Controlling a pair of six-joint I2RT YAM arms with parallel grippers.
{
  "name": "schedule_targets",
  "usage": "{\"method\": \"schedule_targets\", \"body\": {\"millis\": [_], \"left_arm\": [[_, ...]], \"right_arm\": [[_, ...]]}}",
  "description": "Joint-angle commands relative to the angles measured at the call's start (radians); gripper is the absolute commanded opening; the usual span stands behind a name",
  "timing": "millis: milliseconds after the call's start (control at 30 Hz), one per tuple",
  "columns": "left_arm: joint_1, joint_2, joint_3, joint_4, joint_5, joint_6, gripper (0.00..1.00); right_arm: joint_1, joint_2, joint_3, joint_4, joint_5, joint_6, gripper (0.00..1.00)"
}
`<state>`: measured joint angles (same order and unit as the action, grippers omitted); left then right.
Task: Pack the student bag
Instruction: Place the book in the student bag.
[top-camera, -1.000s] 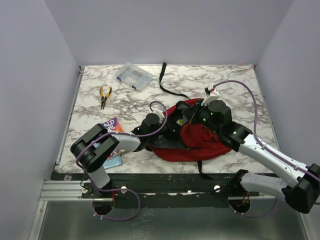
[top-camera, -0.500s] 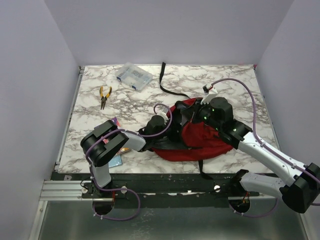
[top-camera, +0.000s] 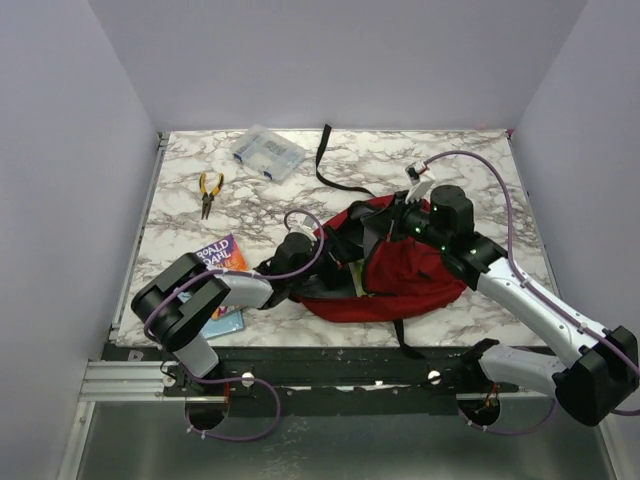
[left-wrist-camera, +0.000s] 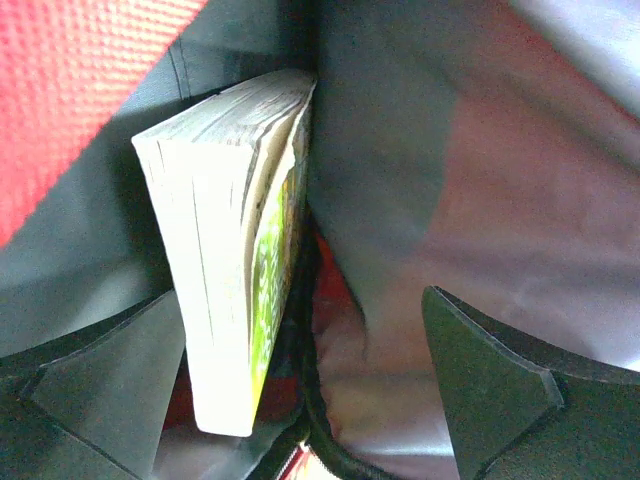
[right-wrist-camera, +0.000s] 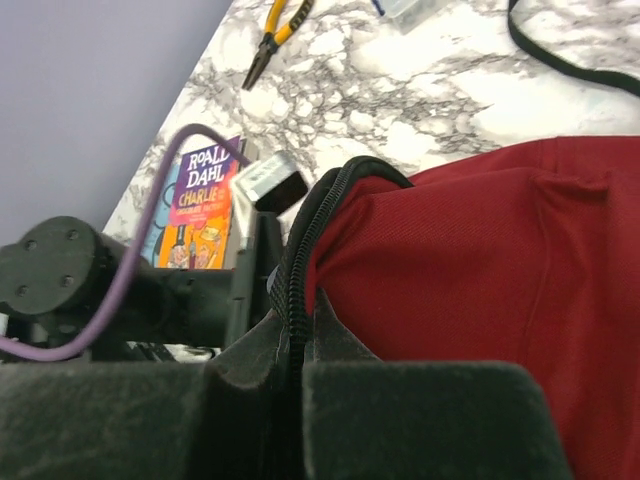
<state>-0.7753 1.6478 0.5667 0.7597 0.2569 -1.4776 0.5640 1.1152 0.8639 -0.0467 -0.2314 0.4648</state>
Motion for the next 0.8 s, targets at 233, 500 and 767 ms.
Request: {"method": "schedule_targets", "body": {"millis": [233,500,767], "left_arm": [[0.026,-0.295,-0.010,-0.326,-0.118,0.268,0.98],[0.087,-0.588,-0.104,-0.486,-0.176,0.437,0.97],[0.089,-0.695,-0.238,-0.546,-0.191,0.495,0.96]], "right_arm": [[-0.122,-0.015,0.019,-0.024,-0.082,-0.070,0.01],[-0.124,0.057,0.050,0.005,-0.212,-0.106,0.01],[-0.124,0.216,0.116,0.075,-0.385,-0.100,0.01]]}}
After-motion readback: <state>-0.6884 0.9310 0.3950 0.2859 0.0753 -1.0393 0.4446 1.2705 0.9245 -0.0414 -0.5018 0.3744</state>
